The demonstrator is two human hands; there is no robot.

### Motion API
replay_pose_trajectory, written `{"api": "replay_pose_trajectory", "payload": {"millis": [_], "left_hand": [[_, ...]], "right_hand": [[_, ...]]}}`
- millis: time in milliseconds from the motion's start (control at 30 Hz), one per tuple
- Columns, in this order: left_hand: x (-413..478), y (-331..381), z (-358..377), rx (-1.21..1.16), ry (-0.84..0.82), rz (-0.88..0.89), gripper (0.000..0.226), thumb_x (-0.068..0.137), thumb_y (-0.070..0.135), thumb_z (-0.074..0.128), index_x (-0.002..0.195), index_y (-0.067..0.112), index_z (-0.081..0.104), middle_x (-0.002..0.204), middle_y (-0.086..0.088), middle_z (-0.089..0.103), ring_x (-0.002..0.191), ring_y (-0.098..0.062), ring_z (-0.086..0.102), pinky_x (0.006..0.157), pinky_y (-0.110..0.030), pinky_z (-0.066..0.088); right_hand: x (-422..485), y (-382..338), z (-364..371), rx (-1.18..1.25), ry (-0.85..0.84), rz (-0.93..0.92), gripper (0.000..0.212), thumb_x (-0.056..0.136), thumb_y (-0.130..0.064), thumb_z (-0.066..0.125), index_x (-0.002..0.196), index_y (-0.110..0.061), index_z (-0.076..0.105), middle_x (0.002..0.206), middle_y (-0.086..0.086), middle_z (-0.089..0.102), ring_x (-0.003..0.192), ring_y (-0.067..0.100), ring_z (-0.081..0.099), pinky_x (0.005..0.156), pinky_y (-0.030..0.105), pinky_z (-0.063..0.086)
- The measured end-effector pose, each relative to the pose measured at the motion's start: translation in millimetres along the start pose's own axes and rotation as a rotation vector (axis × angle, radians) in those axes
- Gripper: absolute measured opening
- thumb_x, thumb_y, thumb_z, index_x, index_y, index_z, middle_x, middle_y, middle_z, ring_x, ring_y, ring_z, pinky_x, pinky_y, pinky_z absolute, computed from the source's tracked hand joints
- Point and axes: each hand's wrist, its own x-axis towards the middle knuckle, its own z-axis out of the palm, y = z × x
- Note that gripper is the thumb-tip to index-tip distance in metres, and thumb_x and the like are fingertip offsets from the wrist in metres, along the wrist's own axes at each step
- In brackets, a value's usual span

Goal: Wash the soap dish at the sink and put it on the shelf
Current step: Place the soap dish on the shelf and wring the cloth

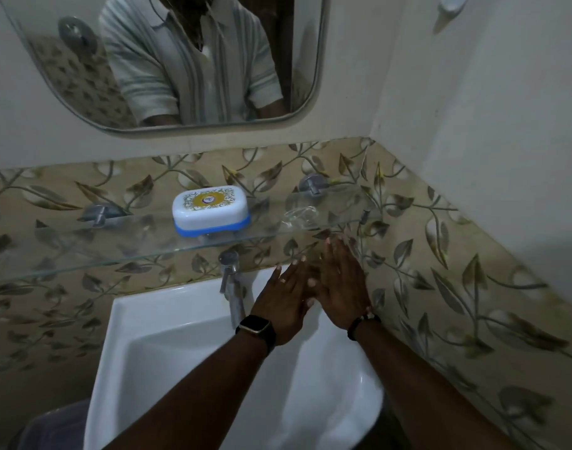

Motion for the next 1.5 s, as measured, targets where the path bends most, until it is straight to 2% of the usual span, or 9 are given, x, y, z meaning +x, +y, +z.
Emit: {"api": "replay_pose_trajectory", "payload": {"millis": [133,267,467,633,733,867,1100,1267,1500], "left_hand": [[13.0,-12.2,21.8,0.149,-0.197,-0.048,0.075,0.101,0.039,0.042,0.159,0.016,0.001,0.169,-0.005,0.006,0.156,-0.021,-0.001,0.125,-0.043,-0.008],[25.0,-15.7,39.8,0.153,-0.320,-0.048,0.069,0.098,0.028,0.055,0.158,0.023,0.021,0.167,-0.004,0.021,0.155,-0.022,0.012,0.122,-0.040,-0.012],[42.6,-8.3,41.2,0.139,-0.157,-0.100,0.054,0.089,0.001,0.047,0.135,0.025,0.058,0.137,-0.003,0.063,0.128,-0.027,0.055,0.124,-0.031,0.002],[50.0,-5.1,45.5,0.148,-0.117,-0.161,0.046,0.088,0.002,0.045,0.127,0.020,0.062,0.130,-0.007,0.067,0.129,-0.032,0.054,0.117,-0.035,0.030],[43.2,0.9,43.7,0.099,-0.084,-0.174,0.042,0.087,0.004,0.046,0.121,0.020,0.063,0.117,-0.006,0.071,0.117,-0.031,0.059,0.100,-0.035,0.044],[26.3,17.0,35.1,0.028,0.047,-0.185,0.036,0.085,0.005,0.053,0.116,0.018,0.065,0.102,-0.006,0.070,0.095,-0.030,0.064,0.067,-0.030,0.035],[-5.7,31.0,-29.3,-0.120,0.346,-0.232,0.016,0.092,0.013,0.055,0.104,0.020,0.064,0.095,-0.002,0.069,0.087,-0.024,0.062,0.063,-0.034,0.047],[-67.9,9.3,-94.8,-0.217,0.560,-0.330,0.016,0.089,0.017,0.056,0.104,0.020,0.061,0.098,-0.001,0.070,0.086,-0.024,0.063,0.062,-0.036,0.052],[-190.8,-43.8,-169.2,-0.219,0.826,-0.520,0.026,0.089,0.028,0.044,0.108,0.020,0.060,0.099,-0.005,0.069,0.082,-0.028,0.066,0.066,-0.041,0.054]], "right_hand": [[-2.5,21.6,26.1,-0.171,-0.297,0.050,0.082,0.099,-0.058,0.035,0.158,-0.024,-0.011,0.163,0.002,-0.021,0.153,0.024,-0.014,0.124,0.047,-0.004],[-13.9,38.1,56.8,-0.335,-0.579,-0.013,0.072,0.103,-0.043,0.041,0.159,-0.026,-0.002,0.167,0.001,-0.012,0.154,0.027,-0.011,0.122,0.054,-0.007],[-15.7,37.5,57.0,-0.323,-0.455,-0.013,0.061,0.098,-0.027,0.055,0.154,-0.021,0.033,0.163,0.006,0.031,0.151,0.031,0.024,0.120,0.059,0.019],[-15.4,37.7,52.6,-0.308,-0.260,-0.057,0.052,0.081,-0.009,0.035,0.122,-0.023,0.064,0.120,0.003,0.064,0.115,0.031,0.058,0.097,0.047,0.046],[-19.1,40.4,48.5,-0.294,-0.179,-0.029,0.042,0.075,-0.006,0.050,0.107,-0.025,0.070,0.103,0.000,0.068,0.102,0.028,0.061,0.089,0.044,0.048],[-28.6,38.1,40.5,-0.210,0.045,0.009,0.033,0.071,-0.001,0.063,0.098,-0.017,0.072,0.093,0.003,0.070,0.088,0.031,0.065,0.080,0.044,0.048],[-26.9,-26.1,12.8,0.071,0.345,0.118,0.030,0.080,-0.014,0.056,0.108,-0.014,0.067,0.094,0.008,0.067,0.088,0.032,0.059,0.079,0.044,0.046],[-11.4,-102.3,12.4,0.296,0.503,-0.022,0.022,0.090,-0.019,0.059,0.105,-0.003,0.063,0.098,0.018,0.067,0.088,0.037,0.059,0.075,0.045,0.045],[-4.0,-250.9,32.2,0.549,0.431,-0.347,0.017,0.091,-0.017,0.048,0.105,-0.008,0.052,0.094,0.023,0.061,0.087,0.035,0.051,0.075,0.045,0.046]]}}
